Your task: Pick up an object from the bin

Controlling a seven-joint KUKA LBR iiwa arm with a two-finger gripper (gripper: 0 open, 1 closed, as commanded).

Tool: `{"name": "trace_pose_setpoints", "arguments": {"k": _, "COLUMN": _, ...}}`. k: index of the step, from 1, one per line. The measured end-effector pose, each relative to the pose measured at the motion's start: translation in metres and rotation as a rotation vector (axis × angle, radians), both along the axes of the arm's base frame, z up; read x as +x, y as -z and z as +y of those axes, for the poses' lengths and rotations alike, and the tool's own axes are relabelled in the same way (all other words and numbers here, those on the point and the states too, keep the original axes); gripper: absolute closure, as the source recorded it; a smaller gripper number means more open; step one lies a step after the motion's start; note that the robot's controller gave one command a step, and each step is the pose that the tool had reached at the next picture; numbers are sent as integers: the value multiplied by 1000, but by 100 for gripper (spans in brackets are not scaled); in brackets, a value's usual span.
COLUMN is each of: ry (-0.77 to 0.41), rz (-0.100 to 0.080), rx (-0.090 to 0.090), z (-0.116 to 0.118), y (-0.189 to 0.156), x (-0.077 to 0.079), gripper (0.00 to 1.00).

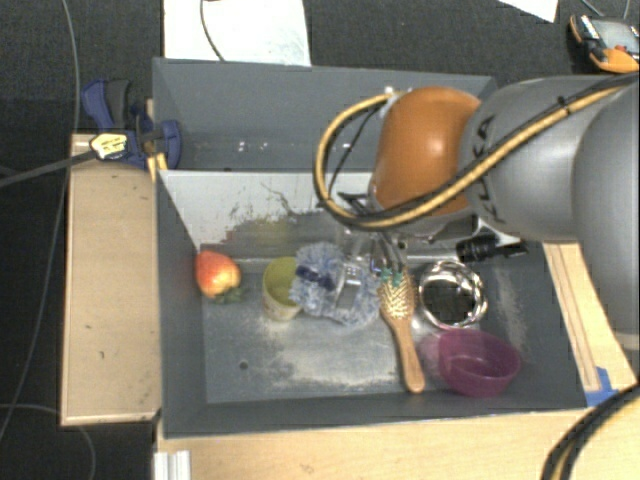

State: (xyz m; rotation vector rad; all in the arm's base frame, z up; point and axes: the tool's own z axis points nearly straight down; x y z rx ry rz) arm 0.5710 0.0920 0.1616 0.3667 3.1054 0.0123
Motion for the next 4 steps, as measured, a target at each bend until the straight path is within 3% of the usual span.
{"name": "trace_pose_setpoints", "arguments": {"k": 1, "ry": 83, "rz": 11, "rx": -4, "z": -20, "y": 28, "x": -8, "gripper": 0}}
{"name": "trace_pose_setpoints", "arguments": {"k": 2, "ry": 33, "rz": -4, "rx": 1, "z": 1, "y": -21, "x": -7, "gripper": 0}}
{"name": "trace_pose_setpoints", "arguments": {"k": 3, "ry": 132, "rz": 15, "rx": -5, "z": -8, "y": 80, "x": 1, "gripper": 0}}
{"name": "trace_pose_setpoints", "arguments": {"k": 4, "ry": 118, "rz": 22, "rx": -7, "z": -7, "y": 62, "x": -8, "gripper": 0}}
